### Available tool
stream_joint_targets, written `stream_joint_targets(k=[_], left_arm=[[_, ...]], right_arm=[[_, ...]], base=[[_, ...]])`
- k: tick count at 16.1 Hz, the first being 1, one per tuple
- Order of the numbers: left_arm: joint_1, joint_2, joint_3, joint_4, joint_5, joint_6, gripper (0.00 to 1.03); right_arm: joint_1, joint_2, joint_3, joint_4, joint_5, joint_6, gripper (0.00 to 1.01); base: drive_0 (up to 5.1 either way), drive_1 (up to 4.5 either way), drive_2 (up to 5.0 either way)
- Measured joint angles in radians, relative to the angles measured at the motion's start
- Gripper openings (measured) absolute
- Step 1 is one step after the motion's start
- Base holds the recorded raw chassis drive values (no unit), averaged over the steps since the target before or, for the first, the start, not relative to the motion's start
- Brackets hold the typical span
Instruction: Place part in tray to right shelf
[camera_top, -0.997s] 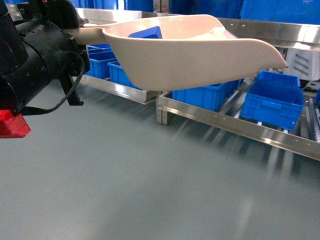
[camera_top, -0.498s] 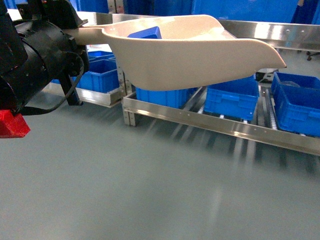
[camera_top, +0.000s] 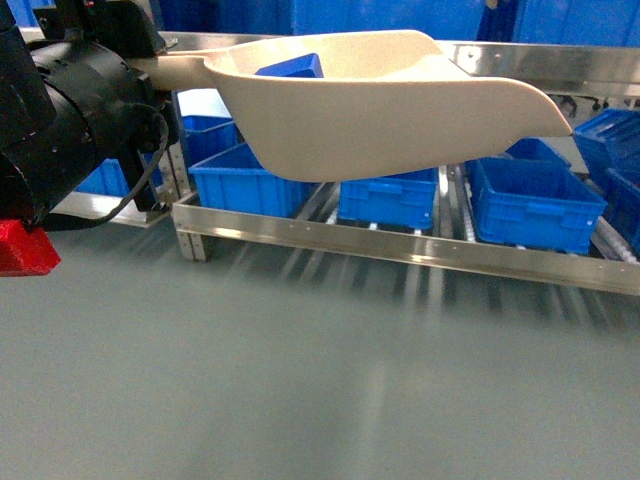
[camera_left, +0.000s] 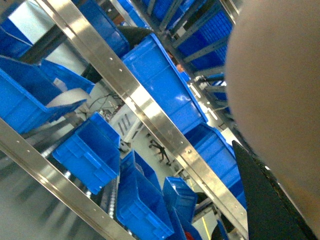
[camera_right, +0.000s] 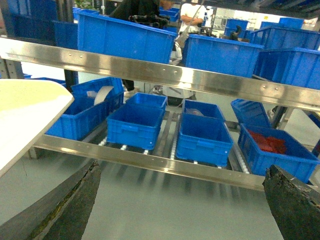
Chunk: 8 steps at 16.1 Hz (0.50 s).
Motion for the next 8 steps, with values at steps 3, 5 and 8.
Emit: stream_joint_targets(k=[3, 5, 8], left_arm=[[-0.002, 0.0, 0.0, 0.0, 0.001, 0.0, 0.12], [-0.001, 0.0, 0.0, 0.0, 0.0, 0.0, 0.12], [0.0, 0.0, 0.0, 0.0, 0.0, 0.0, 0.12]], right_arm=[[0.0, 0.0, 0.0, 0.0, 0.0, 0.0, 0.98], [0.0, 0.0, 0.0, 0.0, 0.0, 0.0, 0.98], [0.0, 0.0, 0.0, 0.0, 0.0, 0.0, 0.98]], base=[[-1.7, -1.67, -1.7], [-1.7, -1.67, -1.7], [-1.7, -1.67, -1.7]])
